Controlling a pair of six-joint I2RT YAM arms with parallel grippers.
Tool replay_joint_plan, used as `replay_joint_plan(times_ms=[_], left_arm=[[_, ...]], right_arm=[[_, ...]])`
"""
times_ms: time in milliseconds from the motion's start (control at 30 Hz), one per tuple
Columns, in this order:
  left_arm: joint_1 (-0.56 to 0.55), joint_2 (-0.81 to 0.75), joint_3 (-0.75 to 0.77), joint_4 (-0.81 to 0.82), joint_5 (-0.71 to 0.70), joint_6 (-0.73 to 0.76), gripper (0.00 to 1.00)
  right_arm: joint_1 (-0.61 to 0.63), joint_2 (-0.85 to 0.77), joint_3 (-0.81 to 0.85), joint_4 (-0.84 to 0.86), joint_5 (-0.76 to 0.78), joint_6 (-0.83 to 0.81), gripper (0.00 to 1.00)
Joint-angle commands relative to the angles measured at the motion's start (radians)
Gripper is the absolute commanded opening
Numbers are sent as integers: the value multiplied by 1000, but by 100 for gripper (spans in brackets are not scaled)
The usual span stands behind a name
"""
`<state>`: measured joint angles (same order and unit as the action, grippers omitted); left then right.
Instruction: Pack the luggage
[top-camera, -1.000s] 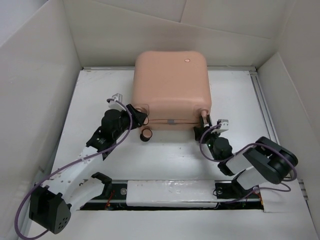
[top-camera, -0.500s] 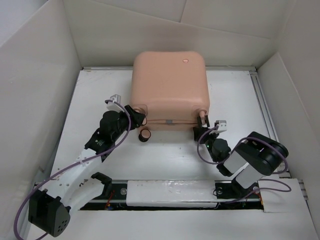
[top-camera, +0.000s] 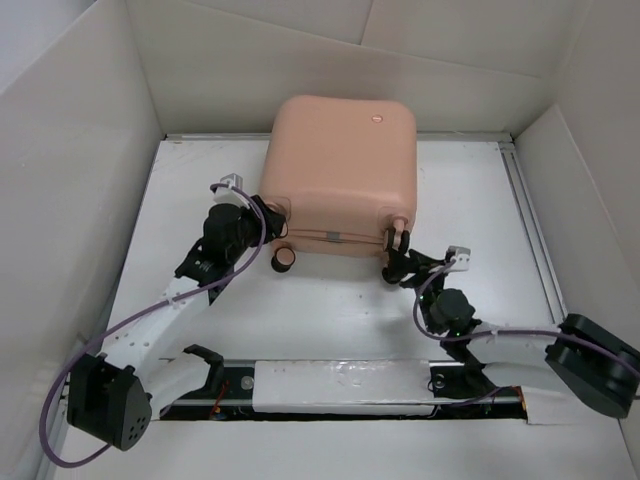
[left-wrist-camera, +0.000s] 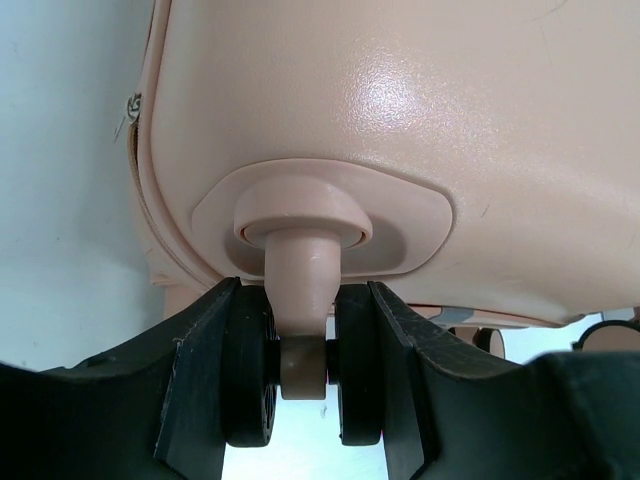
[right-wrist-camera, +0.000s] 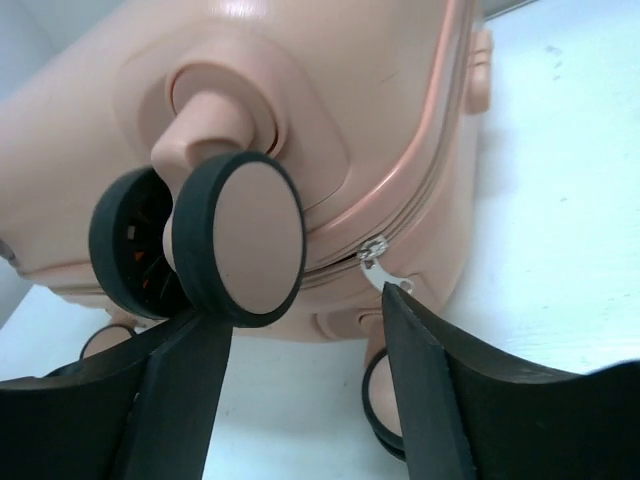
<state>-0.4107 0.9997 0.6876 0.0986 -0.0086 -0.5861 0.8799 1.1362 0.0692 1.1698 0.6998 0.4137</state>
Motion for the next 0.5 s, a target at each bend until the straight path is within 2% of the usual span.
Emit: replay_joint_plan(times_ms=[0, 33, 67, 100, 200, 267, 367, 467], left_arm=[[9, 0, 99, 263, 19, 5, 0], [9, -10, 80, 297, 30, 5, 0], [9, -31, 61, 315, 39, -9, 0], [9, -32, 46, 316, 39, -9, 0], [9, -58, 32, 316, 39, -9, 0], [18, -67, 23, 316, 64, -9, 0], [18, -67, 13, 325, 94, -18, 0], [18, -67, 1, 334, 94, -18, 0]], right_arm=[[-10, -116, -12, -150, 99, -6, 67], [-28, -153, -12, -177, 31, 10, 67], [-48, -186, -12, -282, 18, 26, 67], [-62, -232, -12, -310, 18, 51, 65], [-133, -247, -22, -295, -120, 42, 60], [-194, -211, 4, -311, -230, 33, 56], [-214, -133, 37, -292, -278, 8, 47], [-240, -46, 86, -271, -327, -25, 45]])
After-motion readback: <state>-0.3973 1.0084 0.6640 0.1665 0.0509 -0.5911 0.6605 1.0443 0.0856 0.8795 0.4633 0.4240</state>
